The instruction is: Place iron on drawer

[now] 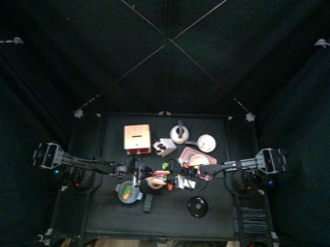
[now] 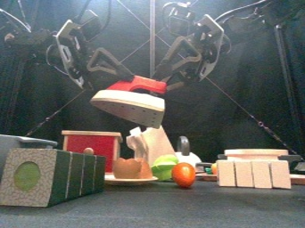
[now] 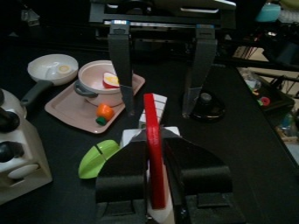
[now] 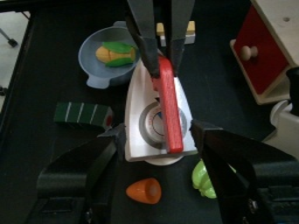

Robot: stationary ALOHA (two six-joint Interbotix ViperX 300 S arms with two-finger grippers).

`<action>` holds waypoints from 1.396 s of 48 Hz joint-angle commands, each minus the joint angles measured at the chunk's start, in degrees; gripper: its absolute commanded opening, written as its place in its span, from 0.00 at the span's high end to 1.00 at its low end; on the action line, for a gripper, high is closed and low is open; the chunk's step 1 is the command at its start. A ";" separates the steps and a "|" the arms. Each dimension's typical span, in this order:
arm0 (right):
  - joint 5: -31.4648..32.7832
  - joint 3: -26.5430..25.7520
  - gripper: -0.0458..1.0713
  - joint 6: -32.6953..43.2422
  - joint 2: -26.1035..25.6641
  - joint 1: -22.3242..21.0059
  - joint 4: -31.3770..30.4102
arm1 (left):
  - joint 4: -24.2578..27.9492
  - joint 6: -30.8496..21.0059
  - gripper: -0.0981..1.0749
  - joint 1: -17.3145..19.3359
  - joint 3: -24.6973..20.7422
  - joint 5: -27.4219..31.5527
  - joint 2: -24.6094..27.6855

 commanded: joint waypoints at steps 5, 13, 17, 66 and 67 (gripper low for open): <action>-0.53 0.62 0.14 0.09 -3.96 -0.26 0.18 | -0.26 -0.09 0.54 0.26 0.88 -0.70 -4.04; -0.79 2.99 0.14 0.18 -7.29 -0.44 1.32 | -1.23 -0.09 0.54 1.32 4.04 -0.53 -10.55; -1.41 3.96 0.14 0.09 -8.00 -0.62 1.93 | -2.46 0.00 0.54 3.16 6.24 -0.18 -14.77; -4.04 4.75 0.14 0.09 -1.67 -3.87 5.71 | -4.75 13.89 0.53 34.19 9.14 6.50 -20.13; -3.96 4.75 0.14 0.09 -1.67 -3.96 5.71 | -4.75 13.89 0.53 34.10 9.05 6.42 -19.69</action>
